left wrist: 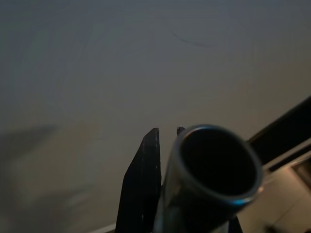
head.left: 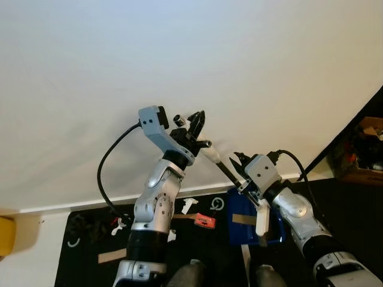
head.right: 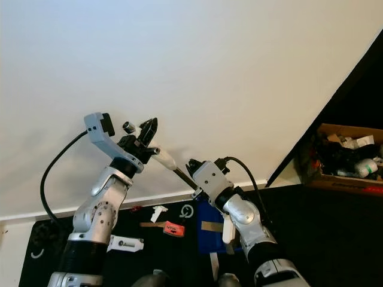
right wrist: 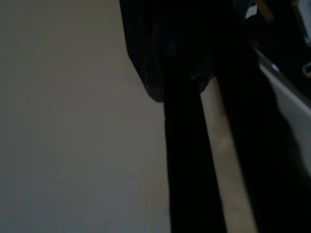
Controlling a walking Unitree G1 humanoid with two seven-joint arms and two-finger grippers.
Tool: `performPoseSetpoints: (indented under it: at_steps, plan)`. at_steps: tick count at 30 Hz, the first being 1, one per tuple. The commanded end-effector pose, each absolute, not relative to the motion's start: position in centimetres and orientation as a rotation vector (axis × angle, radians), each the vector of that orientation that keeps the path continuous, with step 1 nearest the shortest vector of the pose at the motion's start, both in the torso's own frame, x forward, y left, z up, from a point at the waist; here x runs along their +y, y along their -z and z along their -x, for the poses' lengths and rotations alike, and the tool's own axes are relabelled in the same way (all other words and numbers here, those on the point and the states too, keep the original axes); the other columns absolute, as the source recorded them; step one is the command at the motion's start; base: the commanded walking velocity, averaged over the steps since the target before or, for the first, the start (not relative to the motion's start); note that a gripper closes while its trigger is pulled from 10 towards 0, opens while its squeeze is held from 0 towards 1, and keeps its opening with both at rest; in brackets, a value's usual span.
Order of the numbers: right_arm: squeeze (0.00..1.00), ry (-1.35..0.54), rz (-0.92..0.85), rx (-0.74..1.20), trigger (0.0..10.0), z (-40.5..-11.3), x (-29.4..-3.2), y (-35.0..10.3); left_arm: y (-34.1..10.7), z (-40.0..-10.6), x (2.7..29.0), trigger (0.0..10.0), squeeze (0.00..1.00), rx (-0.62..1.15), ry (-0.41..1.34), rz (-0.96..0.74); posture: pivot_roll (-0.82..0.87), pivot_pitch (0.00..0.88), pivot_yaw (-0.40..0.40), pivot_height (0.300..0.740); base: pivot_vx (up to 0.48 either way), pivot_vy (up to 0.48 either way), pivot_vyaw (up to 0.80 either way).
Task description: Sweep floor
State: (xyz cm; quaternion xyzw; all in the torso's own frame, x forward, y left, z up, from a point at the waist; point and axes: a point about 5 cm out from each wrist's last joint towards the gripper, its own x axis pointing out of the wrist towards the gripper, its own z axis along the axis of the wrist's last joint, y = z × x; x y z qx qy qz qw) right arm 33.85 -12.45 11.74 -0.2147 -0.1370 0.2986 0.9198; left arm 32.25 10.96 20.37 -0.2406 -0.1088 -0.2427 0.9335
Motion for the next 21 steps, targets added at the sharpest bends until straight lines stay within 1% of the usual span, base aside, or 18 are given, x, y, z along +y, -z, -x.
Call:
performPoseSetpoints:
  at_steps: [1,2,5,6,7,8,11,14,15,17,18,20,21]
  plan:
    - [0.00,-0.628,0.389,-0.221,10.0,-33.0,-11.8,-9.9,-20.3,-31.7,12.9,10.0,0.00,-0.208,0.439,0.414,0.16,0.361,0.152,0.740,0.000,0.000,0.00]
    - [0.00,-0.628,0.389,-0.221,10.0,-33.0,-11.8,-9.9,-20.3,-31.7,12.9,10.0,0.00,-0.208,0.439,0.414,0.16,0.361,0.152,0.740,0.000,0.000,0.00]
    - [0.00,-0.629,0.389,-0.218,10.0,-33.0,-11.9,-9.8,-20.4,-30.9,15.8,10.0,0.00,-0.202,0.333,0.335,0.16,0.363,0.151,0.740,0.000,0.000,0.00]
    - [0.00,-0.629,0.389,-0.218,10.0,-33.0,-11.9,-9.8,-20.4,-30.9,15.8,10.0,0.00,-0.202,0.333,0.335,0.16,0.363,0.151,0.740,0.000,0.000,0.00]
    - [0.00,-0.630,0.390,-0.217,10.0,-32.9,-11.9,-9.8,-20.6,-30.5,17.2,10.0,0.00,-0.206,0.281,0.295,0.17,0.365,0.150,0.740,0.000,0.000,0.00]
    - [0.00,-0.631,0.391,-0.215,10.0,-32.9,-12.0,-9.8,-20.7,-30.4,17.8,10.0,0.00,-0.207,0.257,0.288,0.17,0.365,0.150,0.740,0.000,0.000,0.00]
    - [0.00,-0.631,0.391,-0.214,10.0,-32.9,-12.0,-9.8,-20.8,-30.1,18.5,10.0,0.00,-0.206,0.237,0.278,0.17,0.365,0.150,0.740,0.000,0.000,0.00]
    - [0.00,-0.632,0.393,-0.212,10.0,-32.9,-12.0,-9.7,-20.9,-29.5,20.0,10.0,0.00,-0.202,0.192,0.246,0.17,0.364,0.150,0.740,0.000,0.000,0.00]
    - [0.00,-0.632,0.393,-0.212,10.0,-32.9,-12.0,-9.7,-20.9,-29.5,20.0,10.0,0.00,-0.202,0.192,0.246,0.17,0.364,0.150,0.740,0.000,0.000,0.00]
    - [0.00,-0.632,0.393,-0.213,10.0,-32.9,-12.0,-9.7,-20.5,-29.4,21.1,10.0,0.00,-0.219,0.144,0.203,0.17,0.364,0.150,0.740,0.000,0.000,0.00]
    - [0.00,-0.632,0.393,-0.213,10.0,-32.9,-12.0,-9.7,-20.5,-29.4,21.1,10.0,0.00,-0.219,0.144,0.203,0.17,0.364,0.150,0.740,0.000,0.000,0.00]
    - [0.00,-0.635,0.393,-0.219,10.0,-32.9,-12.0,-9.9,-20.0,-29.6,22.3,10.0,0.00,-0.238,0.092,0.209,0.16,0.377,0.146,0.740,0.000,0.000,0.00]
    - [0.00,-0.635,0.393,-0.219,10.0,-32.9,-12.0,-9.9,-20.0,-29.6,22.3,10.0,0.00,-0.238,0.092,0.209,0.16,0.377,0.146,0.740,0.000,0.000,0.00]
